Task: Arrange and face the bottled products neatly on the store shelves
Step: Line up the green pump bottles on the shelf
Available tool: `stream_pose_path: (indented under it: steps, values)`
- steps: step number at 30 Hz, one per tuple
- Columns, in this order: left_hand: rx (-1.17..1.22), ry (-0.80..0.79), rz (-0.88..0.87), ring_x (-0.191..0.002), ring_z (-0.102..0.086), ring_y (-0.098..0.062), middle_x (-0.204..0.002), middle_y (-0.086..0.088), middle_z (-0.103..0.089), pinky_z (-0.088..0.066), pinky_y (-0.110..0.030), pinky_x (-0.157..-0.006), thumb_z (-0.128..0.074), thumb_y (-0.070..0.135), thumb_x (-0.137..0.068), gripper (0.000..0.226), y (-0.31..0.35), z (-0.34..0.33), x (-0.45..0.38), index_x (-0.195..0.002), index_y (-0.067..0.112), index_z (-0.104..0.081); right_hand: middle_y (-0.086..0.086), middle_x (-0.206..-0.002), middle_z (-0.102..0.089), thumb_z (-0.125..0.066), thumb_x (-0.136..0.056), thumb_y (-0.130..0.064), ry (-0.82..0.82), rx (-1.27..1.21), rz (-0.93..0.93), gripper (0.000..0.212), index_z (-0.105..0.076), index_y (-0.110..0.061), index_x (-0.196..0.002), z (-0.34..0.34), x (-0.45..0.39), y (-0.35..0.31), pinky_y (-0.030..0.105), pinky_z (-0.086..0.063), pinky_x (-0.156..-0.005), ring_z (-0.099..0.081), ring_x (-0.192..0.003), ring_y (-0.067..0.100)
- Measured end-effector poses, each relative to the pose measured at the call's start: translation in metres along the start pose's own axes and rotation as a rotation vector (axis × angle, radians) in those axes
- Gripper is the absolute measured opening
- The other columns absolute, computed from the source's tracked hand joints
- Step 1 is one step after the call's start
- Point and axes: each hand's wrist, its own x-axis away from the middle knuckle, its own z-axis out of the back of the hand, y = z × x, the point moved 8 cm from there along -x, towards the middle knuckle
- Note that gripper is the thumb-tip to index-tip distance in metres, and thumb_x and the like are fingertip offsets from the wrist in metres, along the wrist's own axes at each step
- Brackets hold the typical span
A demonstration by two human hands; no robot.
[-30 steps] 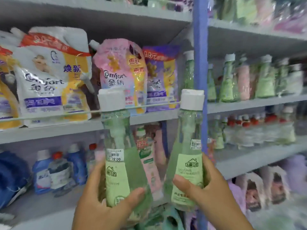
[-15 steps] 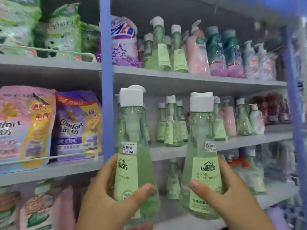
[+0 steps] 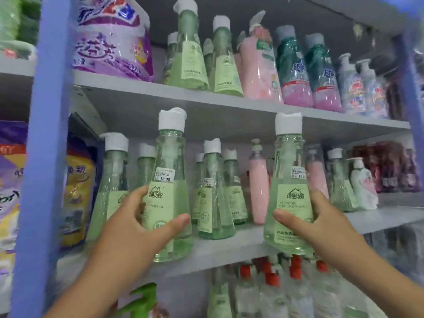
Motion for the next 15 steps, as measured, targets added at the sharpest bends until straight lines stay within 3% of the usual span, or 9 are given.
stream_pose_path:
  steps: [4, 6, 8, 10, 12, 13, 15]
  values:
    - [-0.11, -0.016, 0.086, -0.099, -0.062, 0.002, -0.108, 0.023, -0.065, -0.048, -0.022, -0.078, -0.084, 0.063, -0.058, 0.089, -0.014, -0.016, -0.01, -0.134, 0.04, -0.046, -0.019, -0.105, -0.071, -0.08, -0.072, -0.053, -0.051, -0.002, -0.032, 0.061, -0.052, -0.039, -0.124, -0.012, -0.043, 0.037, 0.027, -0.056, -0.078, -0.07, -0.092, 0.0]
    - [-0.173, -0.017, 0.12, -0.094, -0.062, 0.006, -0.106, 0.023, -0.065, -0.046, -0.017, -0.072, -0.082, 0.064, -0.061, 0.091, -0.014, -0.022, -0.012, -0.138, 0.038, -0.042, -0.022, -0.105, -0.069, -0.079, -0.075, -0.053, -0.088, -0.005, -0.023, 0.066, -0.049, -0.037, -0.131, -0.018, -0.061, 0.05, 0.022, -0.052, -0.075, -0.067, -0.093, -0.003]
    - [-0.226, -0.033, 0.149, -0.082, -0.062, 0.011, -0.097, 0.025, -0.064, -0.045, -0.014, -0.065, -0.082, 0.062, -0.065, 0.087, -0.012, -0.031, -0.016, -0.136, 0.038, -0.037, -0.025, -0.104, -0.066, -0.076, -0.069, -0.063, -0.145, 0.028, -0.009, 0.072, -0.047, -0.039, -0.129, -0.023, -0.077, 0.062, 0.022, -0.051, -0.076, -0.064, -0.093, -0.005]
    - [-0.3, -0.073, 0.182, -0.079, -0.061, 0.011, -0.092, 0.027, -0.061, -0.043, -0.012, -0.062, -0.08, 0.061, -0.069, 0.089, -0.007, -0.043, -0.019, -0.138, 0.037, -0.03, -0.026, -0.106, -0.067, -0.069, -0.054, -0.079, -0.21, 0.043, 0.006, 0.084, -0.049, -0.04, -0.126, -0.028, -0.09, 0.072, 0.033, -0.055, -0.088, -0.066, -0.096, -0.002]
    - [-0.397, -0.127, 0.21, -0.083, -0.059, 0.01, -0.091, 0.028, -0.057, -0.045, -0.013, -0.065, -0.076, 0.065, -0.072, 0.096, -0.003, -0.057, -0.024, -0.144, 0.033, -0.022, -0.023, -0.121, -0.065, -0.062, -0.05, -0.089, -0.267, 0.071, 0.027, 0.092, -0.048, -0.042, -0.128, -0.031, -0.101, 0.082, 0.039, -0.053, -0.098, -0.066, -0.104, 0.002]
    - [-0.447, -0.154, 0.228, -0.085, -0.06, 0.008, -0.092, 0.028, -0.057, -0.048, -0.017, -0.069, -0.074, 0.068, -0.073, 0.096, -0.001, -0.063, -0.027, -0.144, 0.03, -0.02, -0.016, -0.138, -0.057, -0.062, -0.054, -0.089, -0.295, 0.097, 0.044, 0.092, -0.045, -0.044, -0.132, -0.033, -0.105, 0.085, 0.04, -0.05, -0.104, -0.063, -0.116, 0.007]
    - [-0.526, -0.191, 0.266, -0.089, -0.061, 0.003, -0.099, 0.027, -0.057, -0.05, -0.022, -0.077, -0.069, 0.07, -0.077, 0.097, 0.007, -0.077, -0.029, -0.147, 0.028, -0.017, -0.011, -0.167, -0.014, -0.066, -0.067, -0.081, -0.3, 0.119, 0.101, 0.091, -0.034, -0.045, -0.144, -0.034, -0.112, 0.09, 0.04, -0.038, -0.115, -0.038, -0.145, 0.014]
